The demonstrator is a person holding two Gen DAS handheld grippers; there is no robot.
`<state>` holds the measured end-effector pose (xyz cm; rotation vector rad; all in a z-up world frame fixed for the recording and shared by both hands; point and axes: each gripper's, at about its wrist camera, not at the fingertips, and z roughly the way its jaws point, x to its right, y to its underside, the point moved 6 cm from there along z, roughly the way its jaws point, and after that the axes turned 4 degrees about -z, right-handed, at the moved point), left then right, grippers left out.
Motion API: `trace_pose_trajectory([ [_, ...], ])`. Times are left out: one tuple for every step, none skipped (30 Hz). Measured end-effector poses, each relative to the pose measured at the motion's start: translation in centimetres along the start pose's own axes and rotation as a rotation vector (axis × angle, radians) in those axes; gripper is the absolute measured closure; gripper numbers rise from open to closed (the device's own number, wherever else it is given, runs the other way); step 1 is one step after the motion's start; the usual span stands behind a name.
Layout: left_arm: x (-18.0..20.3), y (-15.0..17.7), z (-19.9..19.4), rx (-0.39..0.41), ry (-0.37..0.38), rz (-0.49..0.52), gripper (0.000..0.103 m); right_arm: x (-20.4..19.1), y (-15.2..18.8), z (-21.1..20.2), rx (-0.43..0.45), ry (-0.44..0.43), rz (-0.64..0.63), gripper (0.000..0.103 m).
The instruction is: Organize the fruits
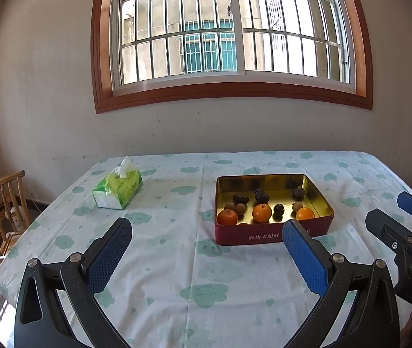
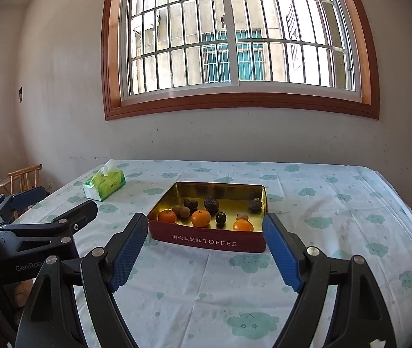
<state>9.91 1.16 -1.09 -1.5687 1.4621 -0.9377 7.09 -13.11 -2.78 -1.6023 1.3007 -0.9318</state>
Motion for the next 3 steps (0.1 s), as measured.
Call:
trace_pose_trajectory([
  [0.0, -0.2, 0.3, 0.004, -0.006, 0.0, 0.0, 1.0, 0.1, 0.5, -0.011, 0.004, 0.013, 0.024],
  [0.1, -0.3, 0.6, 0.002, -0.011, 0.002, 0.0, 2.1, 0.2, 1.1, -0.023, 0.011, 0.025, 0.023],
  [0.2, -0.4, 1.1, -0.004, -0.011, 0.007, 0.0, 3.2, 0.3, 1.9, -0.041, 0.019, 0.031, 0.022],
])
